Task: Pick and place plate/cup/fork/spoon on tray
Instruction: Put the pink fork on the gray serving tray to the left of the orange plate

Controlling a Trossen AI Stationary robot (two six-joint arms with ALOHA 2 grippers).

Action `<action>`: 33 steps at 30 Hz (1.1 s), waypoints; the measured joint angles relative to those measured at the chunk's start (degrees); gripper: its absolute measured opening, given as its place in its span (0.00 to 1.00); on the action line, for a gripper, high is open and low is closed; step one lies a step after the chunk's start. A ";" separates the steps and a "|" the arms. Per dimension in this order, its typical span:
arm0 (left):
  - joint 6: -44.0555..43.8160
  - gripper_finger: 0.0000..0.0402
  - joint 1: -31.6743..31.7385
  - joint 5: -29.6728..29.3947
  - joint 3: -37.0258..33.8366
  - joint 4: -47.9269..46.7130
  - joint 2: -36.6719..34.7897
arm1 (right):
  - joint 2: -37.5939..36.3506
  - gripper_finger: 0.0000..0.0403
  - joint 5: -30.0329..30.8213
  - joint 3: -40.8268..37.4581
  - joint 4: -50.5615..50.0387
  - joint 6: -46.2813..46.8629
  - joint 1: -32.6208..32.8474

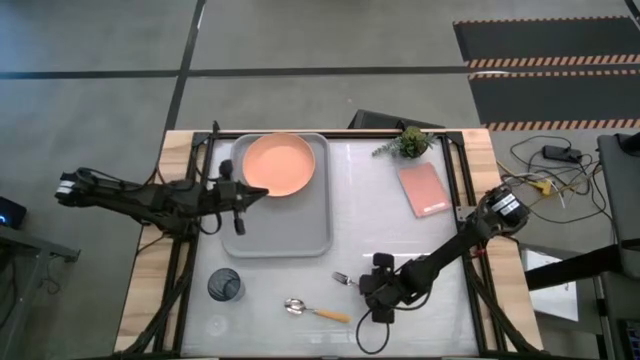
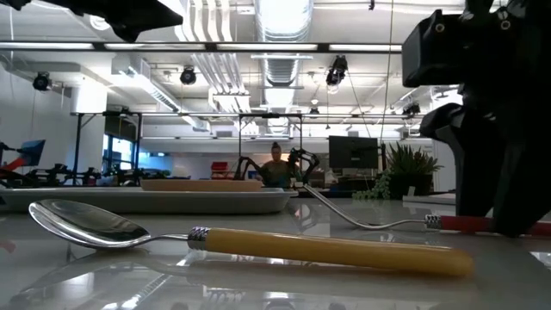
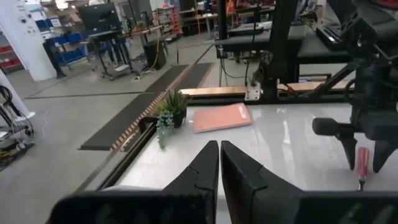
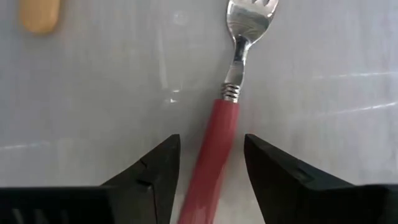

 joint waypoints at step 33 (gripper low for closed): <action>12.23 0.00 0.06 -0.73 0.01 2.47 -0.27 | -16.20 0.08 1.15 -3.80 0.08 -10.59 -8.57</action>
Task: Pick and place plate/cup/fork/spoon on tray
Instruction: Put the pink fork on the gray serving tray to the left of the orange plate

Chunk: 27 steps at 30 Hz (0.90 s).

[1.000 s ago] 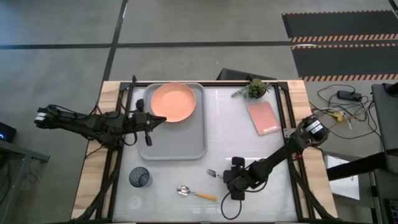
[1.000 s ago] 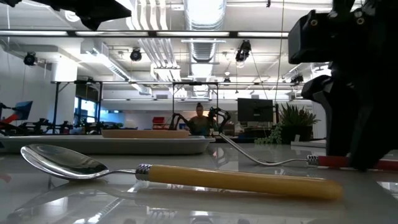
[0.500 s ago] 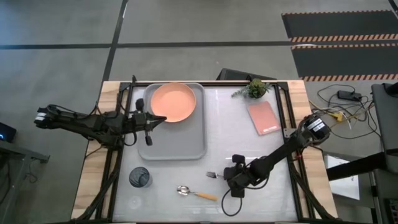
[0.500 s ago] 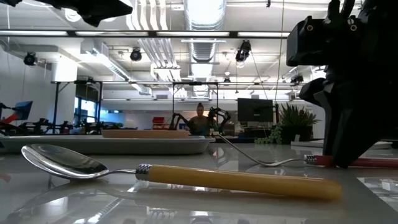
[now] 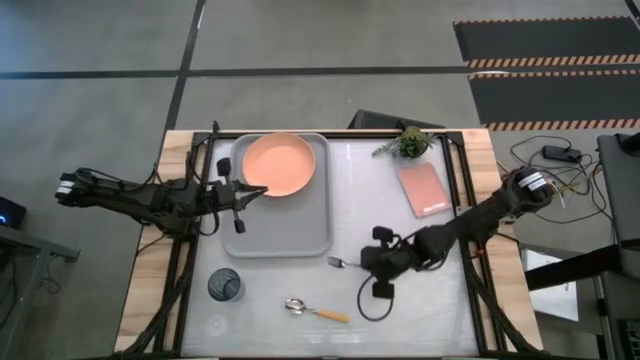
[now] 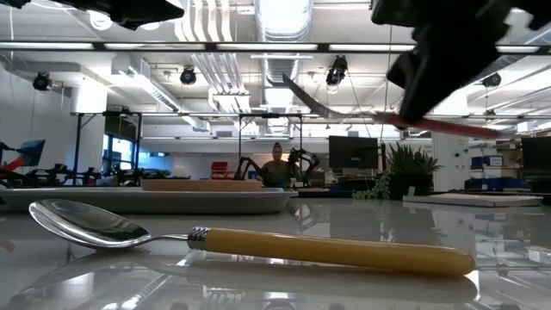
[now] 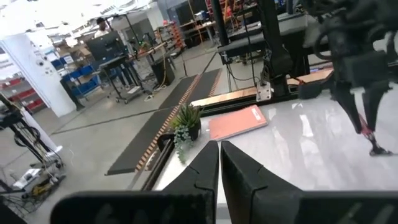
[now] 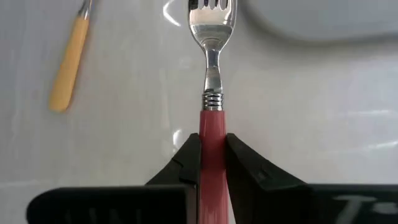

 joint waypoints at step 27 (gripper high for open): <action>9.85 0.00 0.05 -9.83 -1.24 8.95 -1.39 | -0.07 0.08 -9.02 0.13 27.43 -24.88 -18.64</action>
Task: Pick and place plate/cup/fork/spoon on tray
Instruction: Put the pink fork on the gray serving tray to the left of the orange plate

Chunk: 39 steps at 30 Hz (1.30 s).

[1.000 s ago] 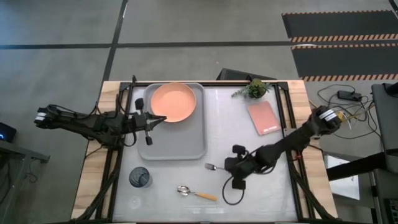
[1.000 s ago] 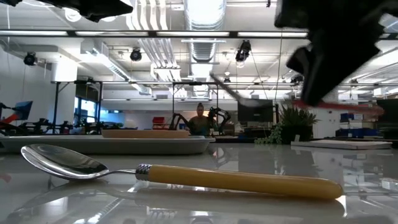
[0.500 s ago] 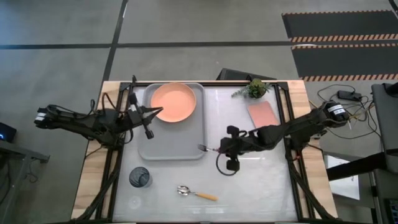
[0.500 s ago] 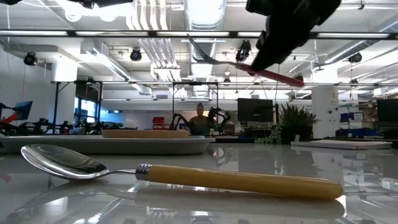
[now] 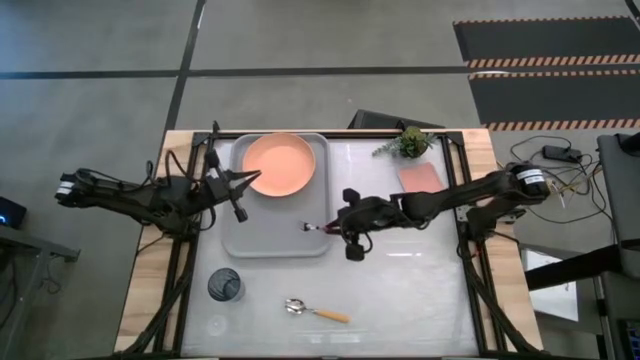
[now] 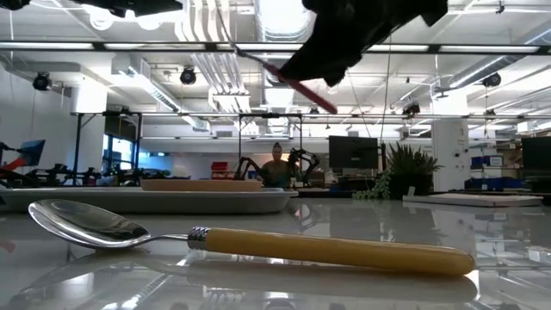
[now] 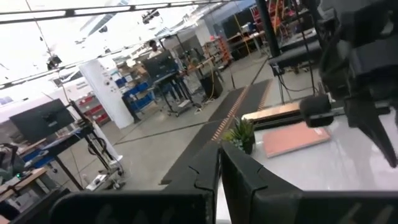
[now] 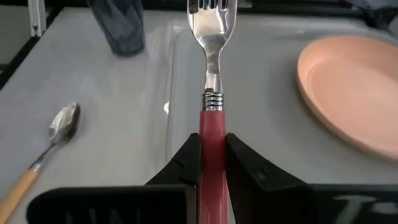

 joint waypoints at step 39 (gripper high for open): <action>-0.14 0.00 0.00 0.08 0.00 0.34 0.12 | 33.16 0.09 -7.94 27.17 -2.25 -11.18 -4.56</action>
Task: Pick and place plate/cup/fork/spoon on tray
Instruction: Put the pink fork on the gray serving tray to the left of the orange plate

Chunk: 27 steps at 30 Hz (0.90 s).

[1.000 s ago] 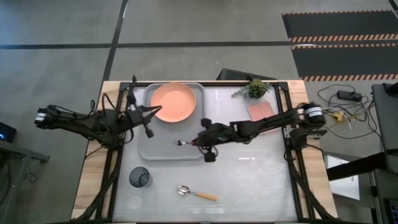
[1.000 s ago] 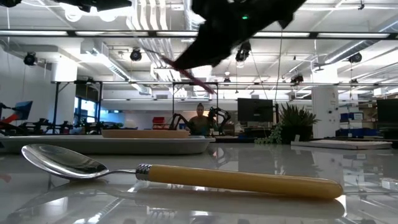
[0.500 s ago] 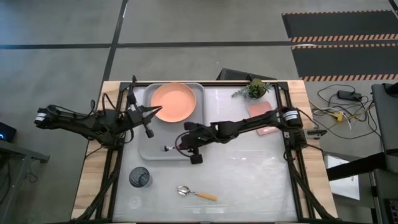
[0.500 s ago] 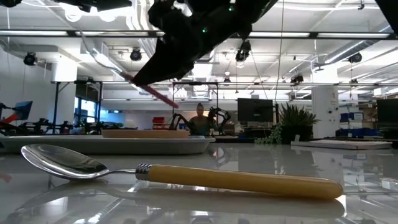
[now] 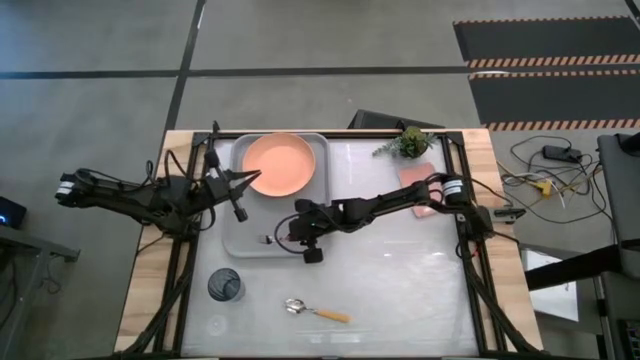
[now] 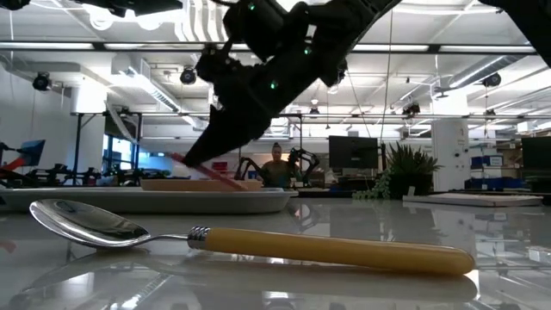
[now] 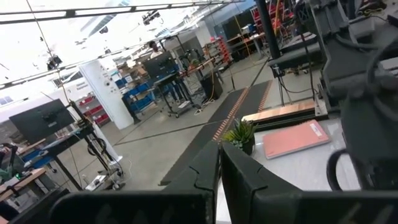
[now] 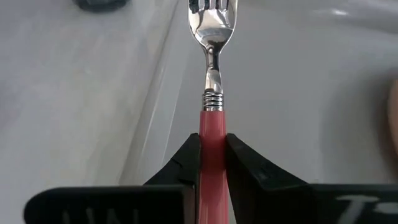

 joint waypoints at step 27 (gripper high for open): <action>0.10 0.00 0.00 0.01 0.00 0.01 0.20 | 4.60 0.21 0.25 -0.02 3.90 -0.75 -0.34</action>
